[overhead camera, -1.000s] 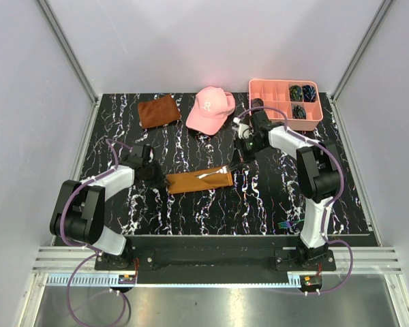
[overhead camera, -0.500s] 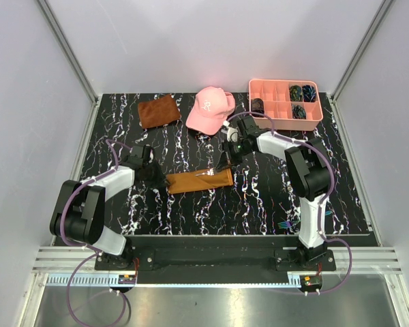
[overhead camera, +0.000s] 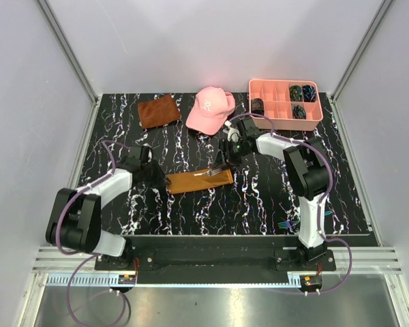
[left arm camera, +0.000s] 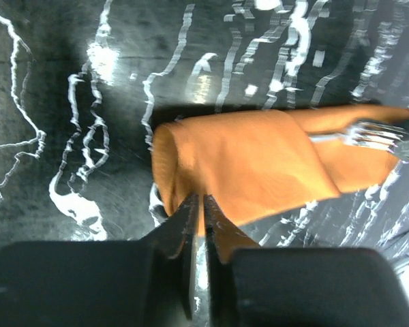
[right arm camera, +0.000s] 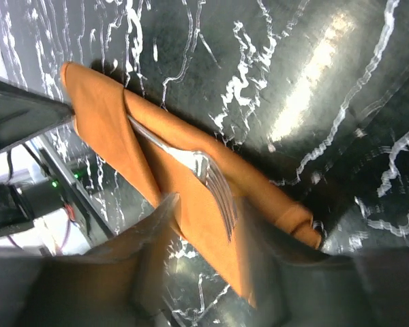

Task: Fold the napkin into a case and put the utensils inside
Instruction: Stuff the fork into the folded napkin, then pick up the fork from the corner of the board.

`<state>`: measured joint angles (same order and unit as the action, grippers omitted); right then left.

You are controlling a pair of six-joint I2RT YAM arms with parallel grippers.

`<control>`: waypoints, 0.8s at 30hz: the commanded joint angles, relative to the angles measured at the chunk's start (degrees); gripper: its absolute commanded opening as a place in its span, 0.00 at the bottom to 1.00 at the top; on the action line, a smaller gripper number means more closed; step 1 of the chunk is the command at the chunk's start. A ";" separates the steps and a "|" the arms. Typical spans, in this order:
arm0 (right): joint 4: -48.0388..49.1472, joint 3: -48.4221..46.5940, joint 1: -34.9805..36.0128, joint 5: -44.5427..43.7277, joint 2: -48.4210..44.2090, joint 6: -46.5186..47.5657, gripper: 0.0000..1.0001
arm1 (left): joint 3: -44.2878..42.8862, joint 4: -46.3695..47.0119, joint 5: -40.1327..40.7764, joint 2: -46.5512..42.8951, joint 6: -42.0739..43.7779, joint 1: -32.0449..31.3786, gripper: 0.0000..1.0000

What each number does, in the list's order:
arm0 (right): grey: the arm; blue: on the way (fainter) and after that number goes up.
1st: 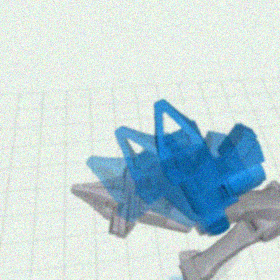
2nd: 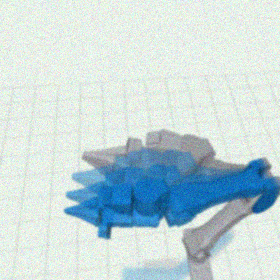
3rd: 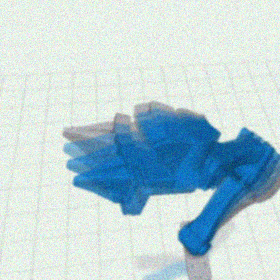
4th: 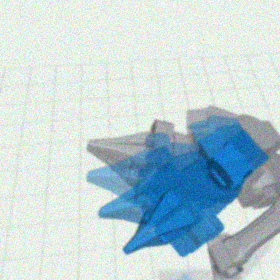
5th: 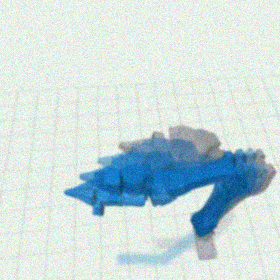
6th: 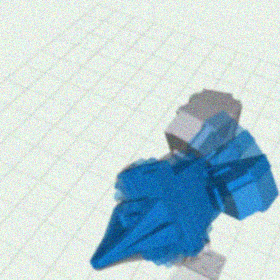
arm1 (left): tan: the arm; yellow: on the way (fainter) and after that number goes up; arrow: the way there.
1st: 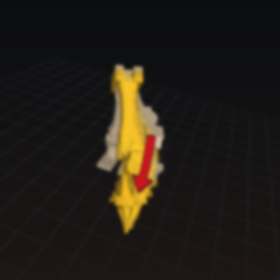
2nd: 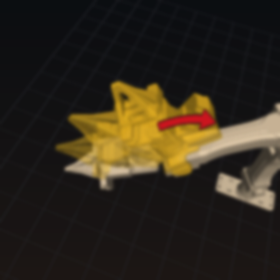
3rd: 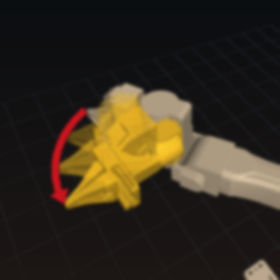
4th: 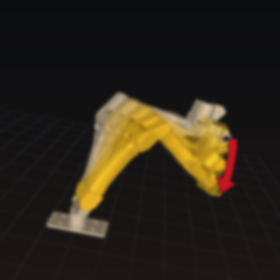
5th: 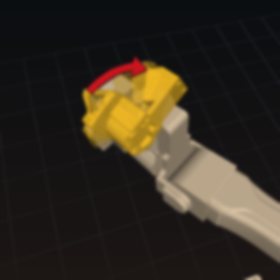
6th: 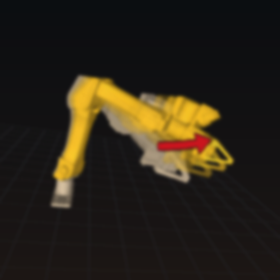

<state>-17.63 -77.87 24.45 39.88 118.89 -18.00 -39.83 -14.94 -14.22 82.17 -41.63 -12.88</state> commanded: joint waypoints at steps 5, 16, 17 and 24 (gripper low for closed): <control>-13.73 -6.86 0.43 -13.41 -13.39 2.62 1.00 | -4.28 -3.34 -2.47 -13.87 0.31 -0.39 0.35; -33.08 17.10 -19.23 -36.90 -38.28 -17.41 1.00 | -11.84 -6.16 -2.66 -22.32 3.31 -21.45 0.48; -33.52 23.83 -22.31 -37.41 -41.51 -20.90 1.00 | -11.85 -5.37 -2.40 -22.49 3.13 -22.87 0.49; -40.12 37.34 -28.49 -49.36 -55.06 -38.49 0.86 | -9.12 -3.78 -3.18 -24.25 3.39 -27.55 0.49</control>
<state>-53.06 -43.20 -4.84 -3.05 73.65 -43.07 -49.69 -20.95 -16.43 60.07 -39.48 -40.12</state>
